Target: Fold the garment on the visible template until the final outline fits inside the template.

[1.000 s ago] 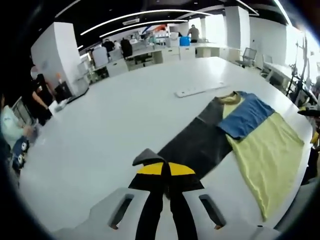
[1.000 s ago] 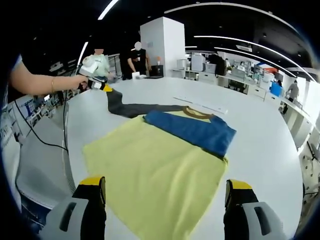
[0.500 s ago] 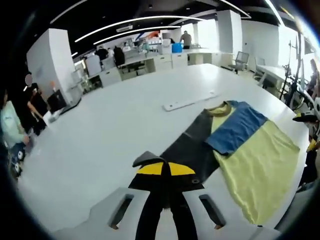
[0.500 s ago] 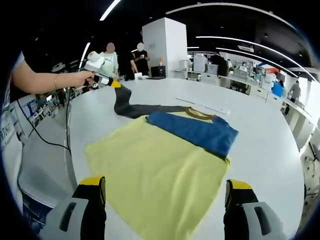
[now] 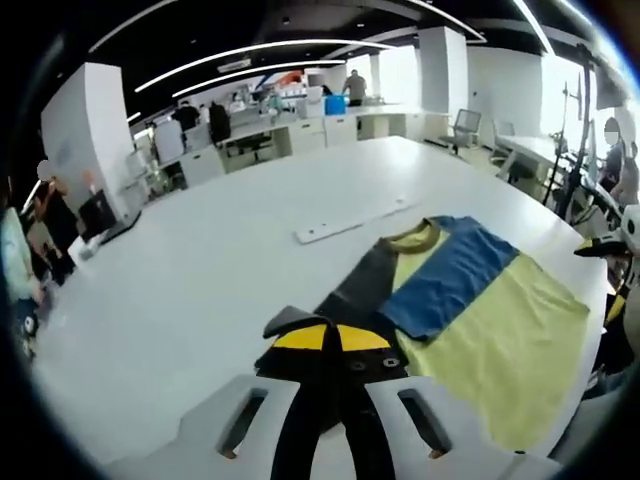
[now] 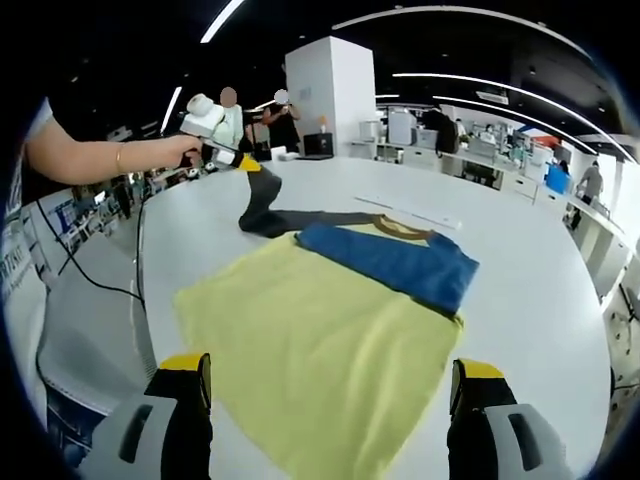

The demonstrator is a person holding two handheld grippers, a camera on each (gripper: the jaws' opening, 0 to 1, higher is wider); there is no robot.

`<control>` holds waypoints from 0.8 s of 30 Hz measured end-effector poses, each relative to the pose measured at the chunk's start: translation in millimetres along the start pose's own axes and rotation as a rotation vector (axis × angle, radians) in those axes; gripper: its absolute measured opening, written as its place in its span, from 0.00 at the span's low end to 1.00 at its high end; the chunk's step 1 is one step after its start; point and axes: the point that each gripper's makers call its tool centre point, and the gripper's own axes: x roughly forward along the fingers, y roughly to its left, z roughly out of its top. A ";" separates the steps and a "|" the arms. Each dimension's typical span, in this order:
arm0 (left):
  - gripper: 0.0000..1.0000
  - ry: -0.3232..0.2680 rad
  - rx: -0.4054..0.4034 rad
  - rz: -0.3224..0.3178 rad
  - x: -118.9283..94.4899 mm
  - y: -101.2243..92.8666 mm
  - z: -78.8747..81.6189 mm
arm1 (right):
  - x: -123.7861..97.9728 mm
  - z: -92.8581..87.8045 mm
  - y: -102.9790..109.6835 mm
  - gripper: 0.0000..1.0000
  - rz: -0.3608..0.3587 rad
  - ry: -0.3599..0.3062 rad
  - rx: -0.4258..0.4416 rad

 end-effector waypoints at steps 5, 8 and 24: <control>0.00 -0.013 0.003 -0.023 6.0 -10.6 8.7 | -0.6 -0.3 0.5 0.99 -0.001 -0.001 0.001; 0.00 -0.023 -0.003 -0.035 10.0 -16.2 14.2 | -0.3 -1.9 1.3 0.99 0.001 0.003 0.003; 0.00 -0.065 -0.021 -0.102 35.4 -49.2 42.8 | 0.6 -6.1 2.5 0.99 0.008 0.011 0.001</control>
